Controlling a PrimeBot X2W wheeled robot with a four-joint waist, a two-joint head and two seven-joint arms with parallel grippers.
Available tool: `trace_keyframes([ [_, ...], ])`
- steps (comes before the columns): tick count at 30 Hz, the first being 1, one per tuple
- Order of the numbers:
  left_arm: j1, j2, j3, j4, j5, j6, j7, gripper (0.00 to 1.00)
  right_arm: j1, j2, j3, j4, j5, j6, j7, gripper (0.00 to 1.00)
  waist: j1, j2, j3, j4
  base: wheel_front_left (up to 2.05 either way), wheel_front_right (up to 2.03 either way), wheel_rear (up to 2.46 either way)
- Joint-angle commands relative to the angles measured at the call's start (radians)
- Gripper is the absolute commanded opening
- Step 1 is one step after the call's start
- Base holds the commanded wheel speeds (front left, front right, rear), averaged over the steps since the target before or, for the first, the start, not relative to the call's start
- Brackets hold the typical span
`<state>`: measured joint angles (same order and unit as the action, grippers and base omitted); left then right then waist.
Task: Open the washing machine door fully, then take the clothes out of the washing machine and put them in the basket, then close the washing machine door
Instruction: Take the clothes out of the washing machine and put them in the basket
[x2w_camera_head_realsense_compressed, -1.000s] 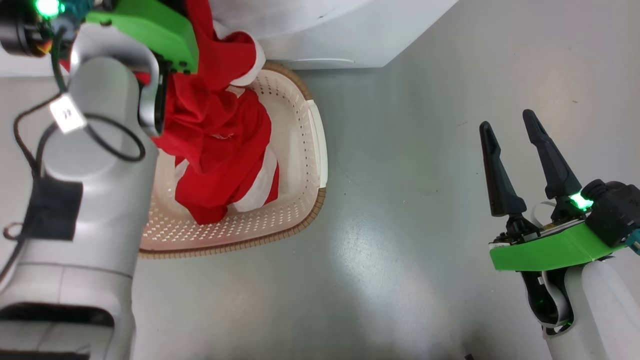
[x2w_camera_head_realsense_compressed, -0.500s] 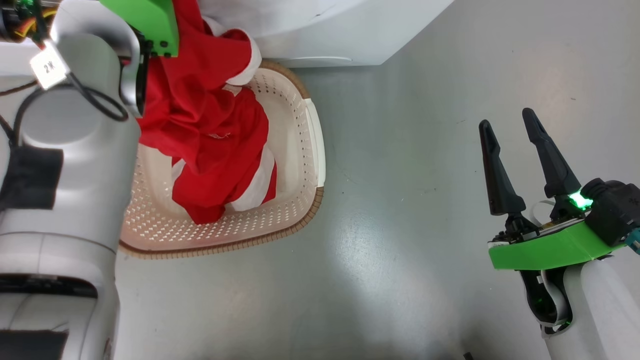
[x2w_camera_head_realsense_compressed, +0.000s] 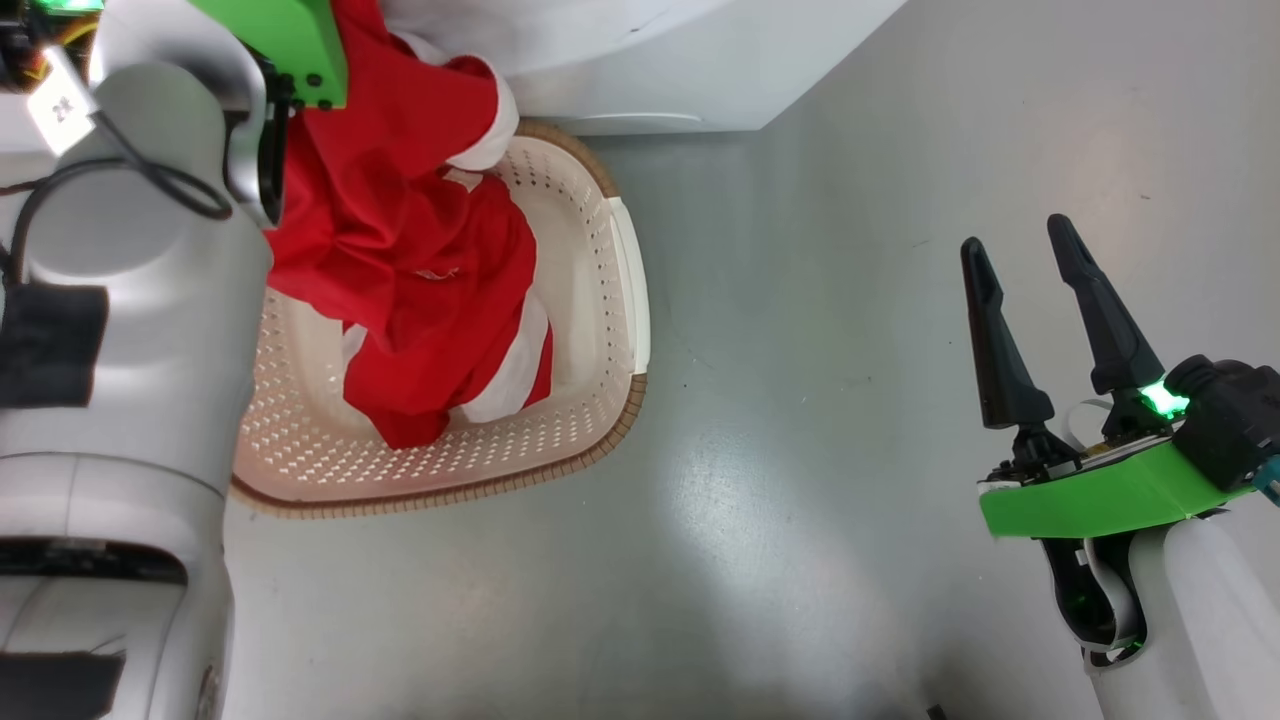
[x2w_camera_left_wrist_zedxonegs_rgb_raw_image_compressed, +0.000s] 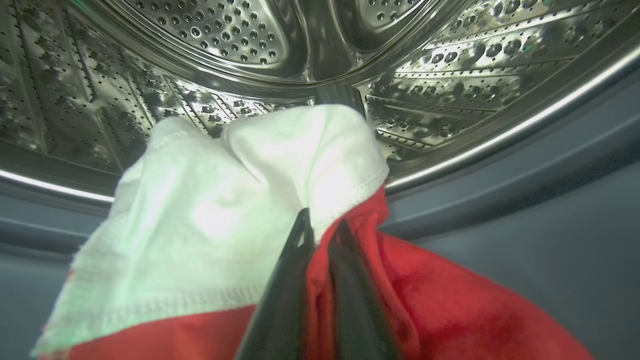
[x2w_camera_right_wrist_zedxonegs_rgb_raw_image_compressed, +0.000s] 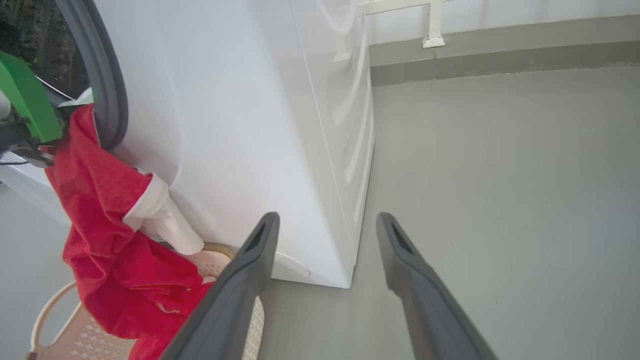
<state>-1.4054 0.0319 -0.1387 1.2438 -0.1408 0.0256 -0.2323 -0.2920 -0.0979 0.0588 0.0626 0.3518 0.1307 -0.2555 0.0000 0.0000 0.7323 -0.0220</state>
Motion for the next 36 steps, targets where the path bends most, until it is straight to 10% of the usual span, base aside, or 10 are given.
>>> trace_keyframes([
  [1,0.008,0.052,0.019,-0.019,-0.012,-0.003,-0.014,0.00,0.014,0.001,0.017,-0.024,-0.005,0.000,-0.006,1.00,0.0000,0.0000,-0.003,0.002,0.00,0.00,0.00],
  [23,0.662,0.019,0.129,-0.907,-0.068,0.015,-0.029,0.00,0.032,-0.008,0.021,-0.022,-0.010,0.000,-0.006,1.00,0.0000,0.0000,-0.039,0.032,0.00,0.00,0.00],
  [36,0.856,0.018,-0.001,-0.902,-0.162,0.053,-0.029,0.00,0.025,-0.004,0.035,-0.021,-0.006,0.000,-0.006,1.00,0.0000,0.0000,-0.031,0.016,0.00,0.00,0.00],
])
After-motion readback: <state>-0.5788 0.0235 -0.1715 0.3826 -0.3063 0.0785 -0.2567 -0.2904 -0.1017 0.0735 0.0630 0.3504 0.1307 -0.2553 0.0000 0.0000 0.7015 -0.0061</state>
